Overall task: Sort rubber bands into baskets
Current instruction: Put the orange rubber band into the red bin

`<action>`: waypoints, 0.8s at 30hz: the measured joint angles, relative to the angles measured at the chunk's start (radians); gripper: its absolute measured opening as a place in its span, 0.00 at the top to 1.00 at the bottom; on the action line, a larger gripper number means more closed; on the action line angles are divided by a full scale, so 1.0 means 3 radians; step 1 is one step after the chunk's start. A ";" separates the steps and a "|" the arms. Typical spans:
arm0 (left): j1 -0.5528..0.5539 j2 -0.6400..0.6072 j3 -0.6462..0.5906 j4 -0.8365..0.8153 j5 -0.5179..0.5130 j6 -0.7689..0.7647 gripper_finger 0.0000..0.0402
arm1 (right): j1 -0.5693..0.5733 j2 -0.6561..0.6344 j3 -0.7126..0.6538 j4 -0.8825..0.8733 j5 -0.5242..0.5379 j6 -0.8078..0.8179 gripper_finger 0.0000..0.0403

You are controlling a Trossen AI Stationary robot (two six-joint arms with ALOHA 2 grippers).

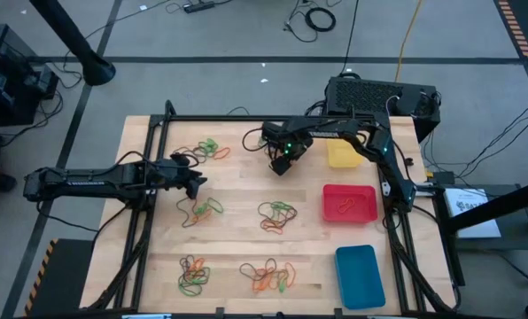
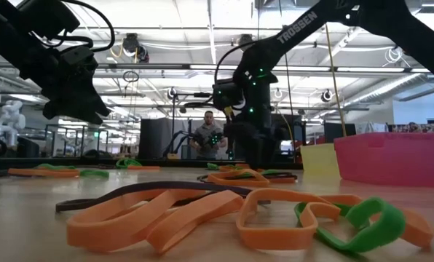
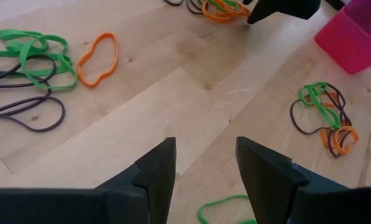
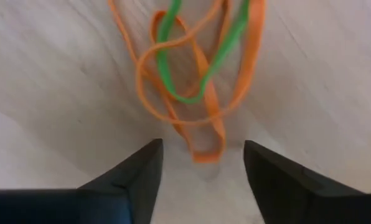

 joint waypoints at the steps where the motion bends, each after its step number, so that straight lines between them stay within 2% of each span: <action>1: 0.0000 -0.0001 0.0000 0.0000 -0.0001 0.0000 0.56 | 0.0008 -0.0002 -0.0033 0.0063 -0.0023 0.0012 0.53; 4: 0.0000 -0.0001 0.0000 0.0000 0.0000 0.0000 0.56 | 0.0019 -0.0014 -0.0079 0.0108 -0.0024 0.0068 0.67; 8: 0.0000 0.0000 0.0000 0.0001 -0.0001 0.0006 0.56 | 0.0024 -0.0029 -0.0086 0.0125 -0.0022 0.0178 0.93; 9: 0.0000 -0.0001 0.0000 0.0001 -0.0001 0.0006 0.56 | 0.0021 -0.0032 -0.0067 0.0086 -0.0015 0.0190 0.96; 13: 0.0000 -0.0001 0.0000 0.0001 -0.0001 0.0008 0.56 | 0.0017 -0.0032 0.0237 -0.0484 0.0169 0.0298 0.98; 19: 0.0000 0.0000 0.0000 0.0002 -0.0063 0.0029 0.56 | 0.0084 -0.0039 0.1011 -0.1379 0.0365 0.0307 0.99; 22: 0.0000 0.0001 0.0000 0.0001 -0.0065 0.0029 0.56 | 0.0126 -0.0040 0.1440 -0.1789 0.0371 0.0384 1.00; 24: 0.0000 0.0000 0.0000 0.0001 -0.0067 0.0030 0.56 | 0.0159 -0.0050 0.1650 -0.1841 0.0314 0.0405 1.00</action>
